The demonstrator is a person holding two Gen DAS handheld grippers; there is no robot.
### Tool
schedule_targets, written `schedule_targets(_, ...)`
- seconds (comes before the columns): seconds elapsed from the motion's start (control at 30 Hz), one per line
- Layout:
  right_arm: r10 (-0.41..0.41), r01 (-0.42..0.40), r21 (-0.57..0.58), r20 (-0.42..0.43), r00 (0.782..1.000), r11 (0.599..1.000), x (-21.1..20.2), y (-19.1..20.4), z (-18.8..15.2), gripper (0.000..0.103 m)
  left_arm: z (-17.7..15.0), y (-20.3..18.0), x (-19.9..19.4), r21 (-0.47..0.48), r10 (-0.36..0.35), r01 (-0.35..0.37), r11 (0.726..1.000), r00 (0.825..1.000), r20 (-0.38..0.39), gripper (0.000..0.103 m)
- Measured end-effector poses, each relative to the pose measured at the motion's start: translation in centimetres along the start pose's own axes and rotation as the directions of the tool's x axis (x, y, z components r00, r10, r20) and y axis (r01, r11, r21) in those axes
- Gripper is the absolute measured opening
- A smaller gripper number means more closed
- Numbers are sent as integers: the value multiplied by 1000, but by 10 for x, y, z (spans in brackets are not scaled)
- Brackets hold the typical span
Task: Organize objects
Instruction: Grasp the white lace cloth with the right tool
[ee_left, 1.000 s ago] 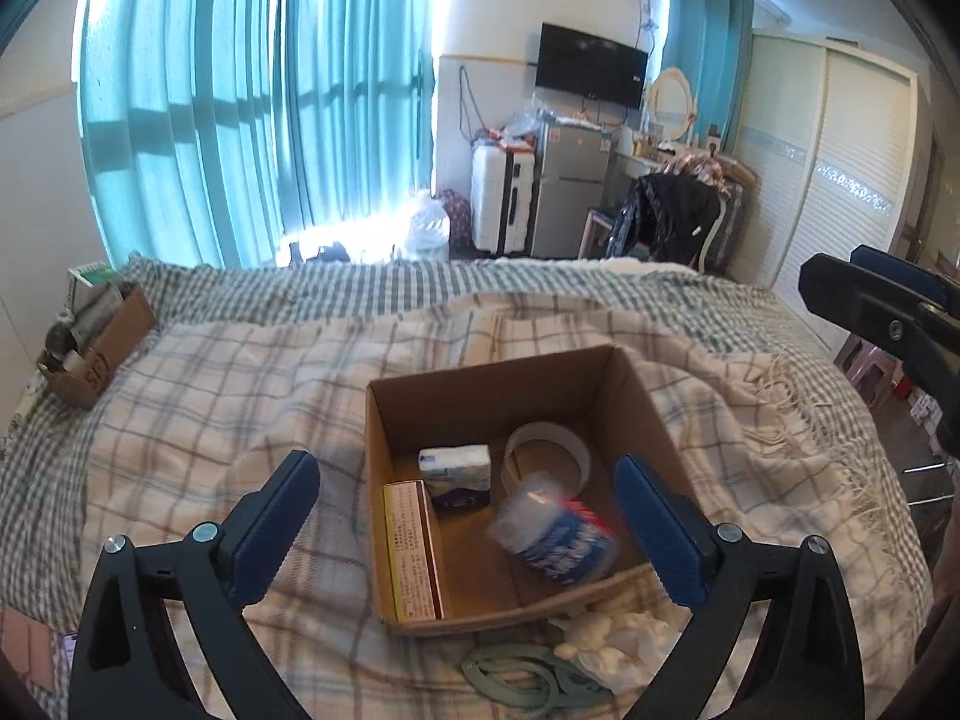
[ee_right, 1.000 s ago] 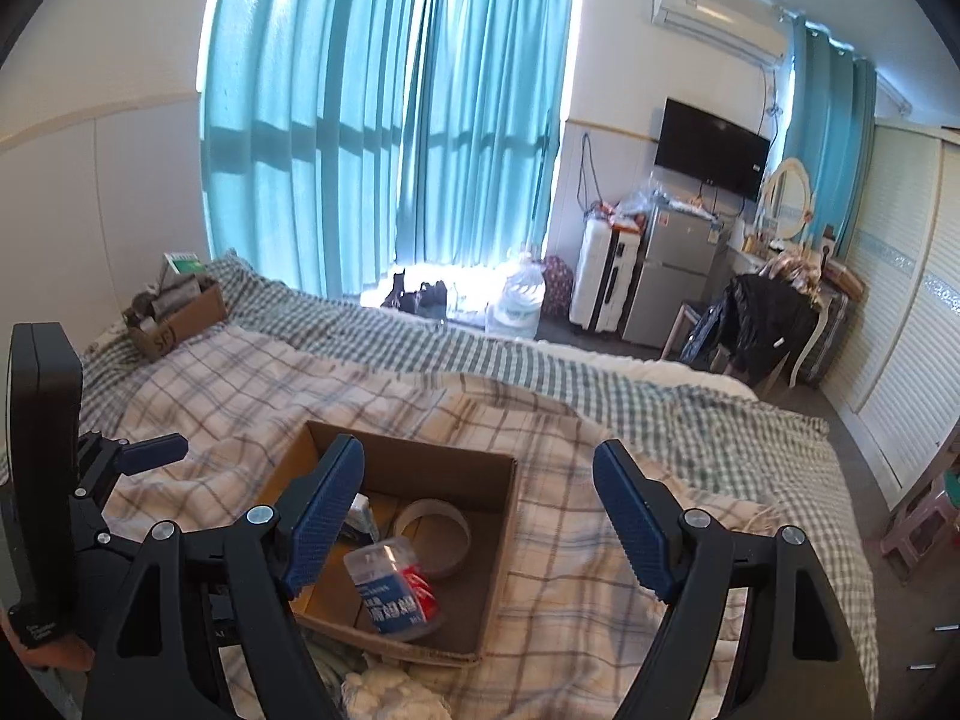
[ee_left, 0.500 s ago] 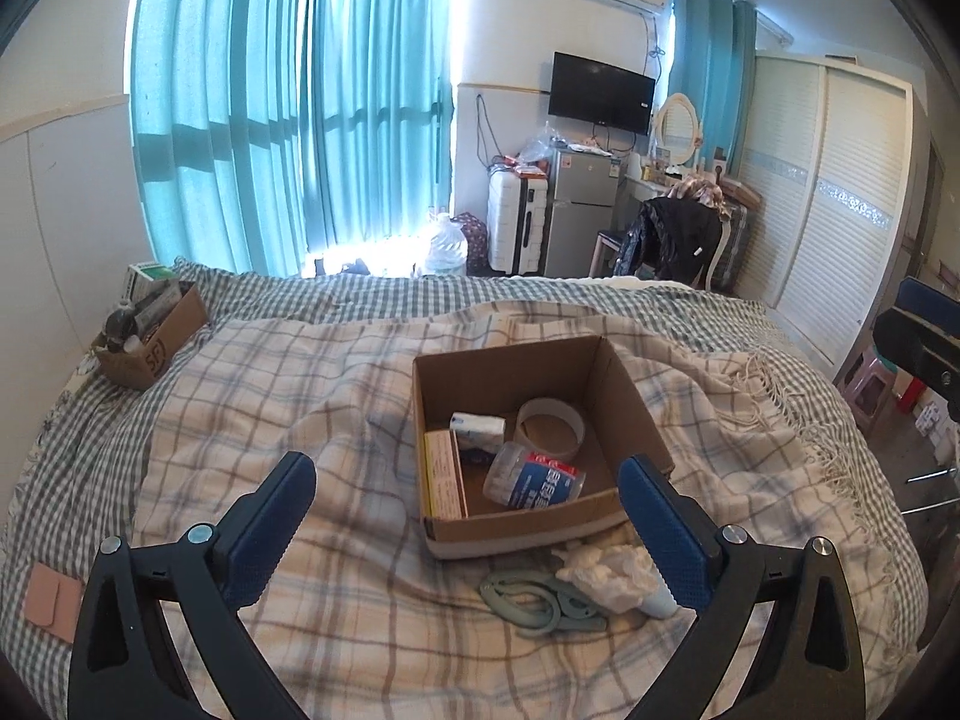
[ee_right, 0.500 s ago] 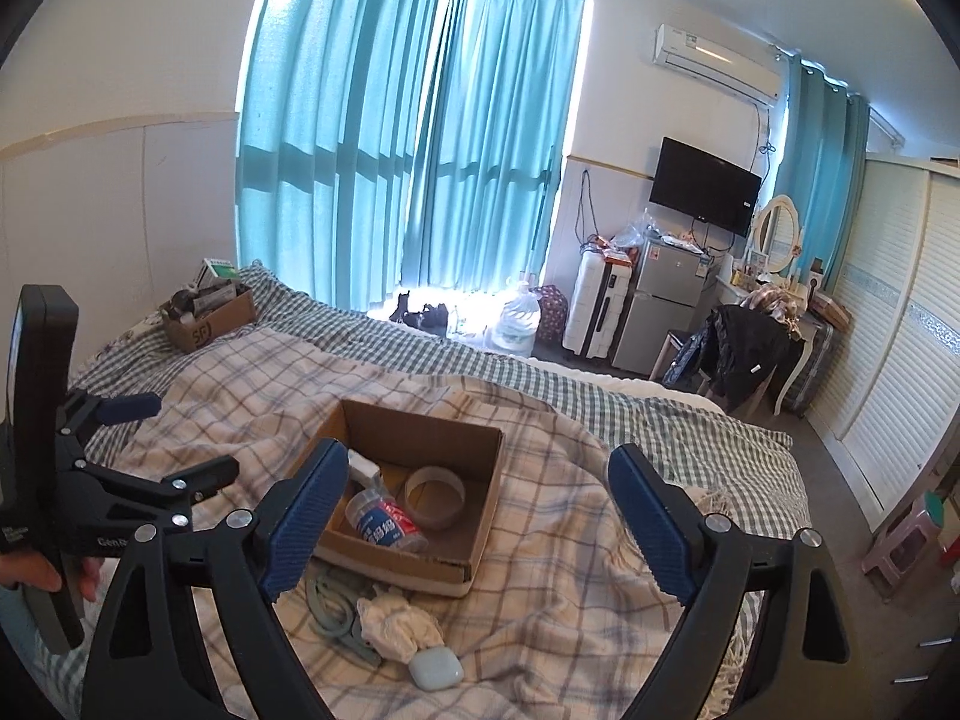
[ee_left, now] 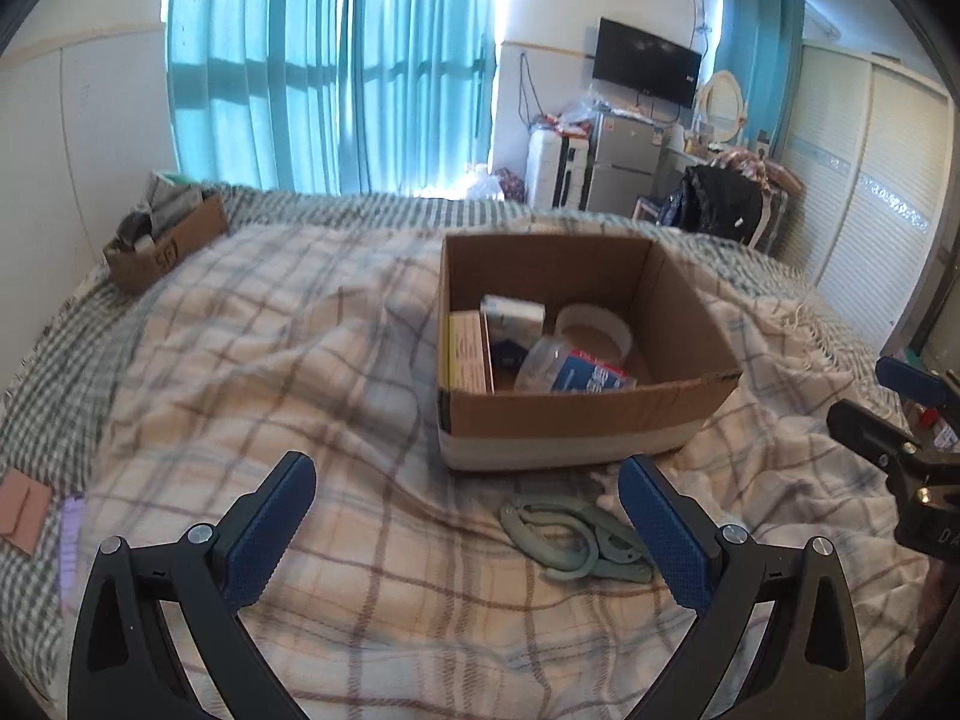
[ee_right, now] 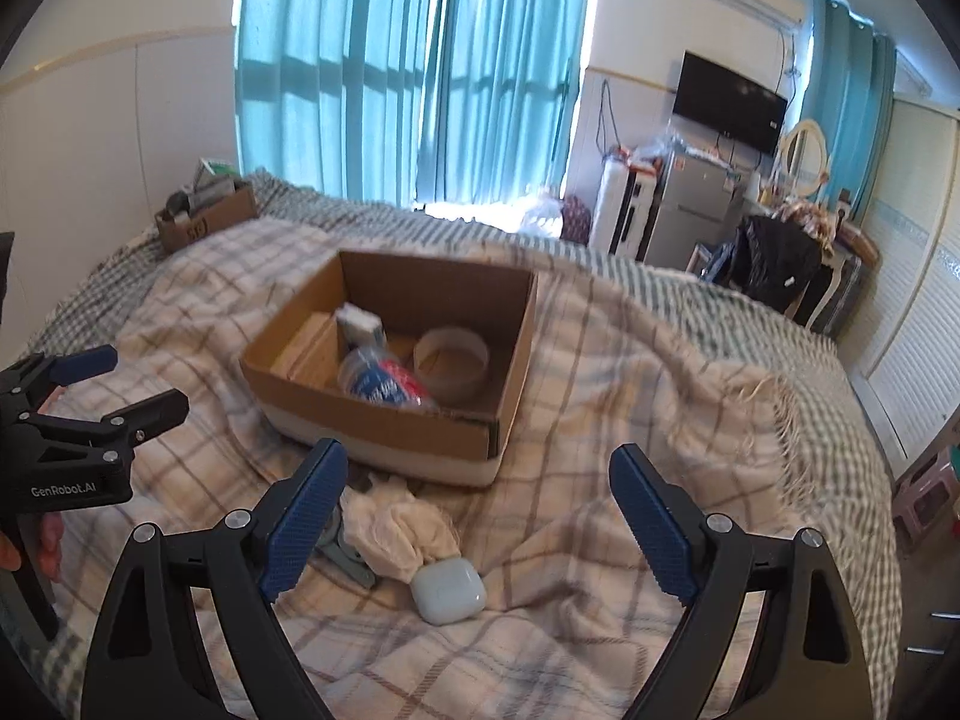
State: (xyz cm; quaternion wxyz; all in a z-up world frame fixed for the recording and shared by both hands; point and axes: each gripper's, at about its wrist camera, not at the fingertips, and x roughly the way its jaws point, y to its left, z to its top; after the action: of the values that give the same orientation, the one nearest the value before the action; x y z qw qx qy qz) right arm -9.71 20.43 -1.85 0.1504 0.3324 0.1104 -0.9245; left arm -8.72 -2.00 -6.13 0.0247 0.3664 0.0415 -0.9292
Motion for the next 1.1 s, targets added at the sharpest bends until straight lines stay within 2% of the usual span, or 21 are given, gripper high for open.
schedule_targets(0.2,44,-45,-3,-116,992,999,53,7,-28,89,-19,-5,35,32,24,-22,999,998,-65,103)
schedule_targets(0.37,87,-102,-51,-240,967,994,94,28,-40,89,-29,-3,55,35,30,-26,999,993,-114,103)
schedule_targets(0.5,119,-140,-48,-304,945,989,116,38,-44,87,-32,1,63,21,26,-24,1000,989,-146,103)
schedule_targets(0.53,121,-144,-48,-321,939,988,122,40,-46,78,-33,1,64,22,28,-25,999,988,-150,103)
schedule_targets(0.57,123,-148,-48,-341,932,988,126,40,-48,61,-33,1,65,23,28,-24,999,988,-154,103)
schedule_targets(0.63,124,-151,-47,-366,922,987,131,40,-52,43,-34,0,67,30,31,-26,999,986,-162,103)
schedule_targets(0.67,125,-152,-46,-358,925,987,128,40,-52,32,-35,-1,67,36,33,-28,999,986,-164,103)
schedule_targets(0.73,124,-146,-42,-323,938,988,118,36,-49,20,-37,-4,67,43,34,-27,999,985,-172,103)
schedule_targets(0.93,95,-96,5,-190,977,995,57,-3,-29,18,-35,-29,62,42,-10,18,999,983,-181,103)
schedule_targets(1.1,27,-23,29,-142,990,999,33,-32,-19,18,-30,-59,69,49,-38,48,998,981,-193,103)
